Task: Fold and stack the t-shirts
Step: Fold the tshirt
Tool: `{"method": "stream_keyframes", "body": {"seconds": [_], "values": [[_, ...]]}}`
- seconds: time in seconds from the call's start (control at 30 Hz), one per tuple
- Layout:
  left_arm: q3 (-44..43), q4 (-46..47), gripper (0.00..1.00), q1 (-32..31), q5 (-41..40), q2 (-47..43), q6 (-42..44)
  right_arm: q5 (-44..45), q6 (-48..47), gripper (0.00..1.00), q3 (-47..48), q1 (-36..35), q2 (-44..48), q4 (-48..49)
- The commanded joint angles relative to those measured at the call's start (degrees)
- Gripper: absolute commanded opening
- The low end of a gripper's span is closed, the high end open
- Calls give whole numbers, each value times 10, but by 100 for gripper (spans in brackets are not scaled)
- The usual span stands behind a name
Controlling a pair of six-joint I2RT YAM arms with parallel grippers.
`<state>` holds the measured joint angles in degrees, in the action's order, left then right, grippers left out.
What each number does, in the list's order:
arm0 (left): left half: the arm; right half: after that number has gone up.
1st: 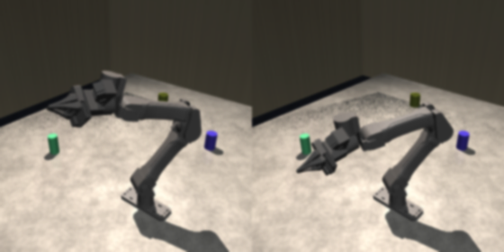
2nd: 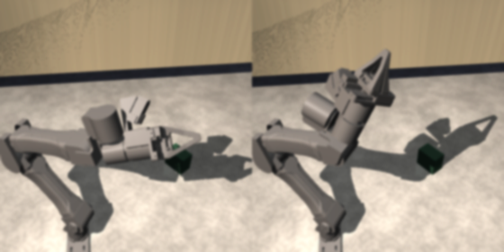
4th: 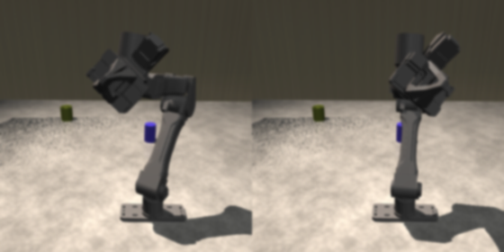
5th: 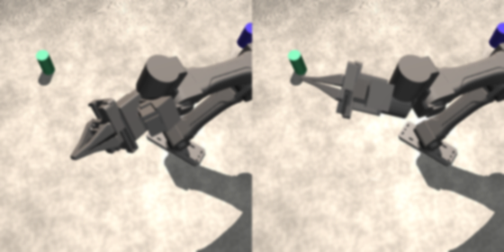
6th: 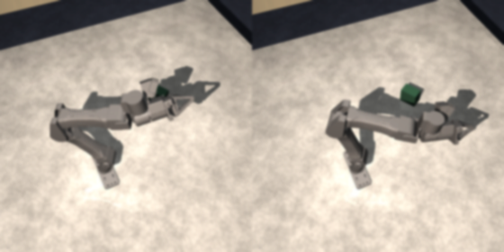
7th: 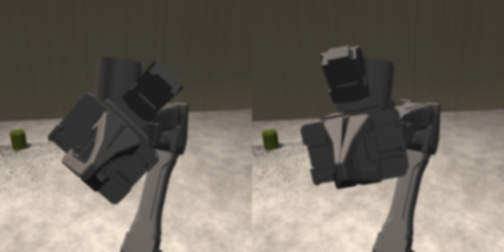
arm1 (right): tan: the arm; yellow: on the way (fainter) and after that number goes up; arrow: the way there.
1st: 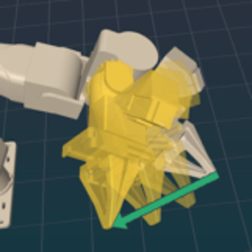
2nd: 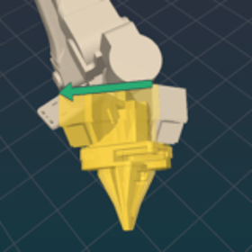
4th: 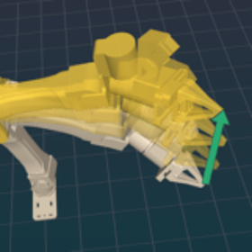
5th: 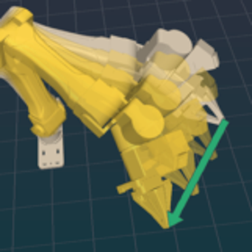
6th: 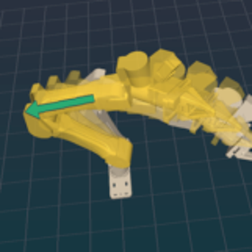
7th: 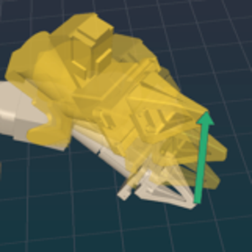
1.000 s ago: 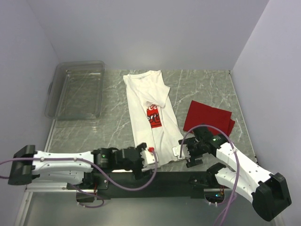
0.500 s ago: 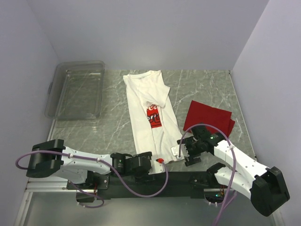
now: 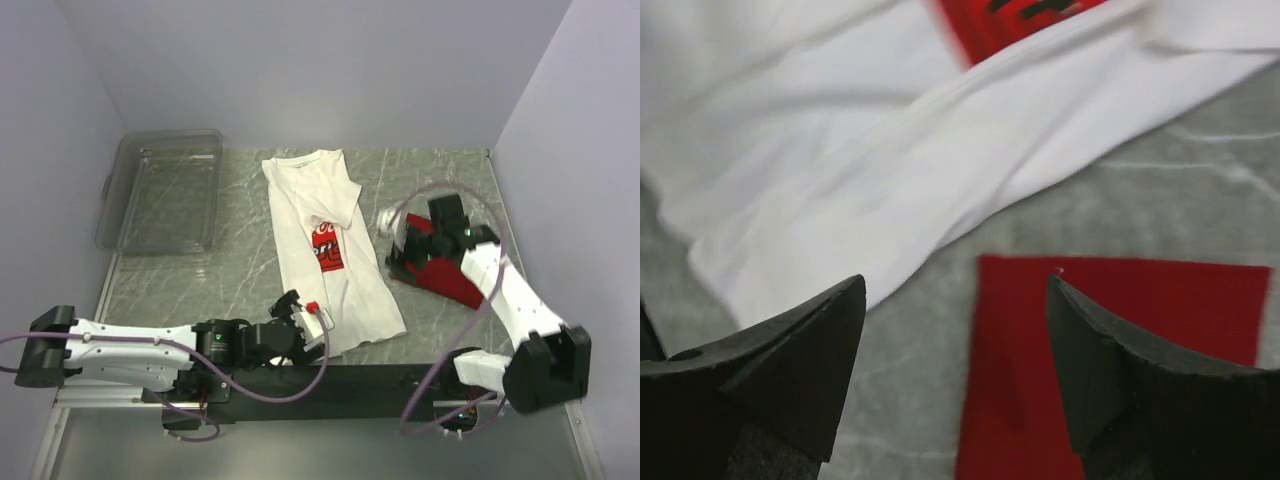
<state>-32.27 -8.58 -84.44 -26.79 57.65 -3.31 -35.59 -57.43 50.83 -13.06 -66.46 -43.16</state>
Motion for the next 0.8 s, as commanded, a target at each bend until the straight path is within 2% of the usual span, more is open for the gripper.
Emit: {"method": "stream_keyframes", "body": {"seconds": [0.0,0.03,0.1,0.13,0.2,0.23,0.27,0.33,0.37,0.47,0.63,0.77], "values": [[-16,1,100,6,-106,-40,-82,-31,245,77,138,35,-116,68],[-17,-3,99,9,-128,-47,-92,-31,334,73,170,40,-183,80],[-20,-10,100,24,-152,-70,-119,-40,404,68,260,47,-247,101],[-19,-12,99,37,-152,-78,-133,-25,494,68,283,47,-303,122],[-15,-10,100,52,-154,-102,-142,3,555,69,376,46,-364,131],[-13,-9,99,66,-153,-108,-150,27,618,69,409,44,-426,129],[-10,-8,100,74,-150,-122,-152,58,635,69,485,42,-458,105],[-10,-3,100,100,-142,-134,-159,86,672,69,555,39,-539,78],[-10,-4,99,105,-136,-145,-164,133,691,70,603,38,-560,77],[-15,1,99,125,-128,-160,-174,151,733,70,707,39,-642,47],[-29,-16,99,129,-133,-166,-187,163,761,69,804,33,-731,26],[-38,-30,99,130,-136,-181,-197,149,775,65,826,33,-768,19]]}}
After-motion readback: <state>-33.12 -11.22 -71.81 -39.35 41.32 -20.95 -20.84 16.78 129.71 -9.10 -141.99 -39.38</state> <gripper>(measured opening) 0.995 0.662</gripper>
